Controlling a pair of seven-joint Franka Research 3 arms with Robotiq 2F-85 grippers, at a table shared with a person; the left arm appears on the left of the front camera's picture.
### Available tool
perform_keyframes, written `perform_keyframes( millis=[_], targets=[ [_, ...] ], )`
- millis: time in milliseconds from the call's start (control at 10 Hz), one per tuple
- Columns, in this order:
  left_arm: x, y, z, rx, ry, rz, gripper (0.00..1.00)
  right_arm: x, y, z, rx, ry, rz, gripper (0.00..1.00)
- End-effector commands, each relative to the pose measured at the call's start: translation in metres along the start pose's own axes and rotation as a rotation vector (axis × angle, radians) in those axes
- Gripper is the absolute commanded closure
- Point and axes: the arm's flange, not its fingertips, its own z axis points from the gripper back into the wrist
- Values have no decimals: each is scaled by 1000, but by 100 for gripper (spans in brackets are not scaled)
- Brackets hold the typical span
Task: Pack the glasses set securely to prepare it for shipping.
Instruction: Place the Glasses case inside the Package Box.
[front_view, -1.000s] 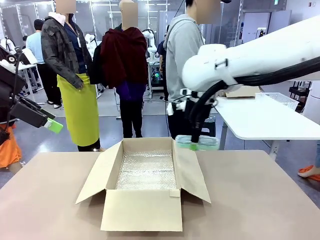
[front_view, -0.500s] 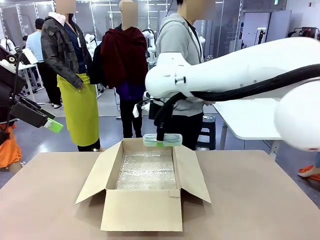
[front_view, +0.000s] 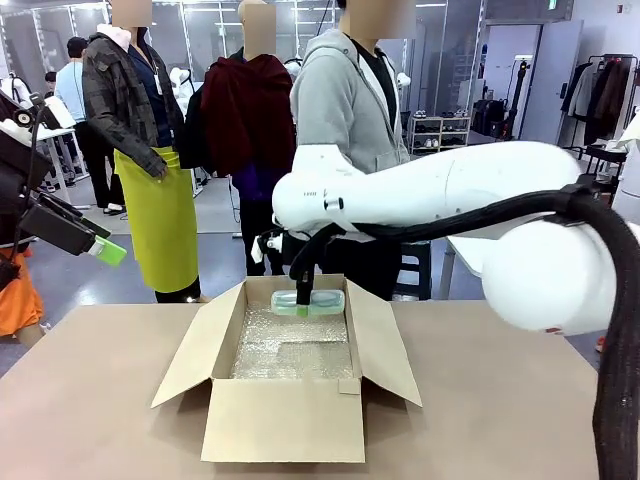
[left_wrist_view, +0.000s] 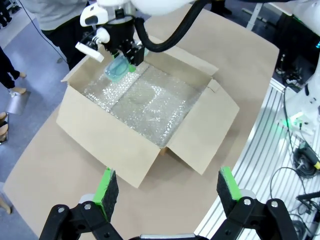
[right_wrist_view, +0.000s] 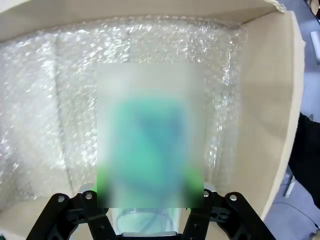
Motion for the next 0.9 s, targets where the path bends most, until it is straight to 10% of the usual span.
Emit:
perform_keyframes(
  millis=[0, 300, 400, 600, 800],
  targets=[
    [0, 0, 1, -2, -4, -4, 0, 15, -2, -26, -43, -1, 59, 77],
    [0, 0, 1, -2, -4, -4, 0, 20, -1, -49, -18, 37, 66, 77],
    [0, 0, 1, -2, -4, -4, 0, 18, -1, -49, -1, 35, 56, 23],
    [0, 0, 1, -2, -4, -4, 0, 18, 1, -46, -15, 57, 54, 0],
    [0, 0, 1, -2, -4, -4, 0, 20, 2, -41, -19, 53, 41, 0]
  ],
)
